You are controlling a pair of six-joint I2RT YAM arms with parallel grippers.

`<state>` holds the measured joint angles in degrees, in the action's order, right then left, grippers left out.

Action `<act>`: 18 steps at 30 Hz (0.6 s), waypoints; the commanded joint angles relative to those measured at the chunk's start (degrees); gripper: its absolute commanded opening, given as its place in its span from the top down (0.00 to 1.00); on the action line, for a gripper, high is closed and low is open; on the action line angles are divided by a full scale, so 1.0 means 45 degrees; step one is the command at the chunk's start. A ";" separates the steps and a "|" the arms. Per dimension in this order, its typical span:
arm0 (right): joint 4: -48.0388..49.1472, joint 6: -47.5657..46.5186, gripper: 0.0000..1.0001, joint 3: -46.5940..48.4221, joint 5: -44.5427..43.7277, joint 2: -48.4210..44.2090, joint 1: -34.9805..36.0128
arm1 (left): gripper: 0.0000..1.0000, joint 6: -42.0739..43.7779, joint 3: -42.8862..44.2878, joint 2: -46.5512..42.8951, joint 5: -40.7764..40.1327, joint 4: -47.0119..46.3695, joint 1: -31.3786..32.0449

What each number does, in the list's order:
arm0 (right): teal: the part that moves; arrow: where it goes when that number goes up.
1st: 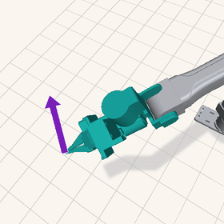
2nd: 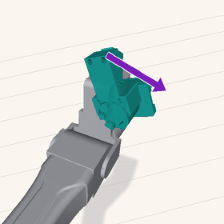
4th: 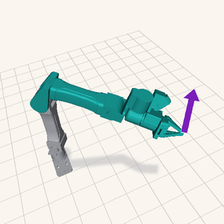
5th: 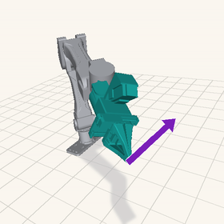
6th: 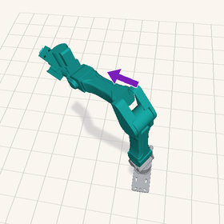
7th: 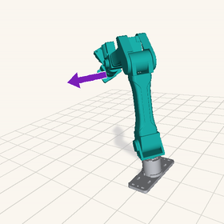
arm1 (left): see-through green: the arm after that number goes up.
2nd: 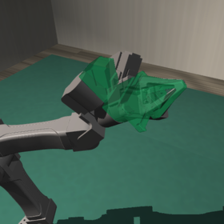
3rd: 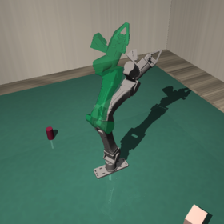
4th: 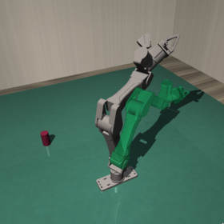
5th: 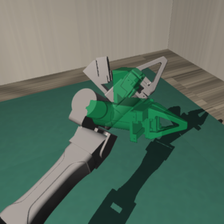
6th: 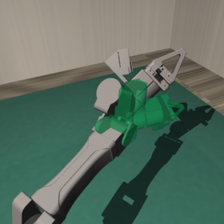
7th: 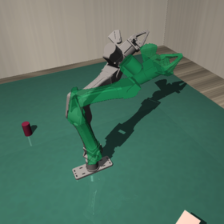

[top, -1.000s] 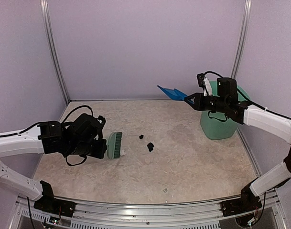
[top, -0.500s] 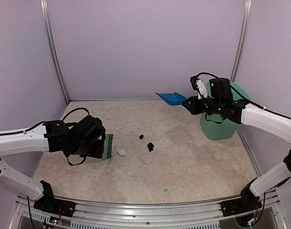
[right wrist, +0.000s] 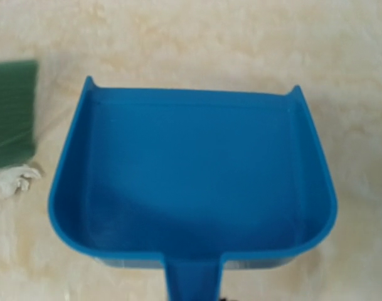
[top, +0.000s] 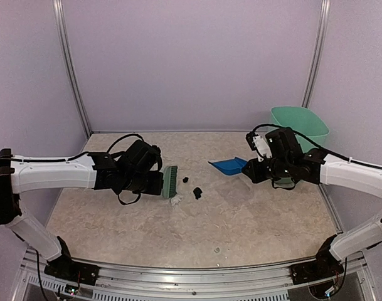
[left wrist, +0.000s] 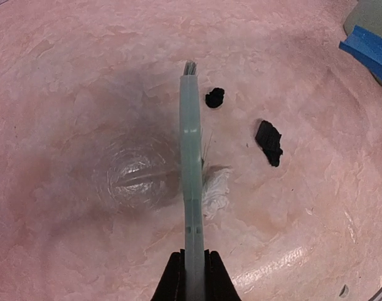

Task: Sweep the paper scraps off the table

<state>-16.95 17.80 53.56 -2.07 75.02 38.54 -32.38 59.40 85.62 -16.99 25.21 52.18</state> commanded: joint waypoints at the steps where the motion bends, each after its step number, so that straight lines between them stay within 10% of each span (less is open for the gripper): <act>1: -0.1377 0.0913 1.00 -0.0472 -0.1083 -0.1134 0.0637 | 1.00 0.0265 0.1177 0.1059 0.0222 -0.1627 -0.0086; 18: -0.1663 0.0634 1.00 -0.1394 -0.1857 -0.0966 0.2743 | 1.00 -0.0541 0.0550 -0.1236 -0.1934 0.2415 0.0885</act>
<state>-26.39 21.85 48.07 -8.21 70.22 50.52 -31.92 64.99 84.68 -23.29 29.76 54.00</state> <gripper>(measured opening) 0.149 0.074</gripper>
